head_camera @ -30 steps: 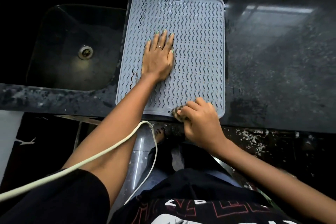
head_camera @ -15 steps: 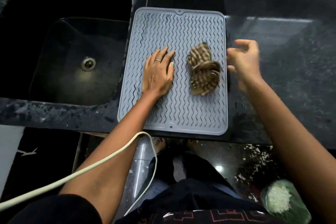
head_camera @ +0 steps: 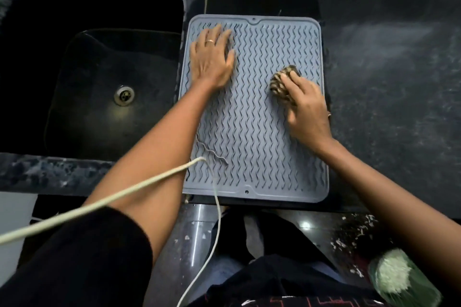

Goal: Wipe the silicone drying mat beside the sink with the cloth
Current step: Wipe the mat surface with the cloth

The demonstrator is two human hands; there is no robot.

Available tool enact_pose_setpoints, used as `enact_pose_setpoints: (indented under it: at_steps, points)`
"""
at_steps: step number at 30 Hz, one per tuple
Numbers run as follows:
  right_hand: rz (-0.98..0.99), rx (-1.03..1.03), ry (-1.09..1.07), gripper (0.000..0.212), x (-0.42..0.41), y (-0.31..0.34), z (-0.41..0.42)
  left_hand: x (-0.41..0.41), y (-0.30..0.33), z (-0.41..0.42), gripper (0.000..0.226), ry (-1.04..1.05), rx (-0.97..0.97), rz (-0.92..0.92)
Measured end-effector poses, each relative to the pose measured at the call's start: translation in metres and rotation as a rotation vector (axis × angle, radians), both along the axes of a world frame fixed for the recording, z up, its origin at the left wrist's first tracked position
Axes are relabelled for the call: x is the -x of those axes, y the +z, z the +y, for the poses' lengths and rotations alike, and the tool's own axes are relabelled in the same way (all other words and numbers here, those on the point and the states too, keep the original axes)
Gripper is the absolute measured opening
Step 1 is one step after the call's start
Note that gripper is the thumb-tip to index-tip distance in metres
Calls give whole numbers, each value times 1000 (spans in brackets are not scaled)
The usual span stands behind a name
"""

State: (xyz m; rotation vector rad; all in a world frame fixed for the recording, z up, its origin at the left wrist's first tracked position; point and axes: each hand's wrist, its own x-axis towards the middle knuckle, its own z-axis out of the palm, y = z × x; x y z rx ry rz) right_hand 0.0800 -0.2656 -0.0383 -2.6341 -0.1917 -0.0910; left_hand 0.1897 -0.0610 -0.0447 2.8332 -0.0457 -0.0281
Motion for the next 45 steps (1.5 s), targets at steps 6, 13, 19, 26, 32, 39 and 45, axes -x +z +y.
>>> enact_pose_setpoints:
  at_steps: [6,13,19,26,32,39,45]
  points:
    - [175,-309,54,18,-60,46,-9,-25,-14,10,56,-62,-48,92]
    - [33,-133,162,44,-167,40,82,-26,-12,10,59,-9,15,38]
    - [69,233,198,55,-170,3,105,-30,-14,9,57,12,-27,38]
    - [-76,522,155,40,-169,18,47,-28,-19,10,63,0,-30,24]
    - [122,633,-84,40,-166,41,-15,-27,-22,10,64,10,-10,9]
    - [55,291,252,61,-174,47,73,-28,-21,10,57,-30,-47,20]
    - [-50,484,315,54,-170,23,-5,-29,-23,14,56,-6,-20,15]
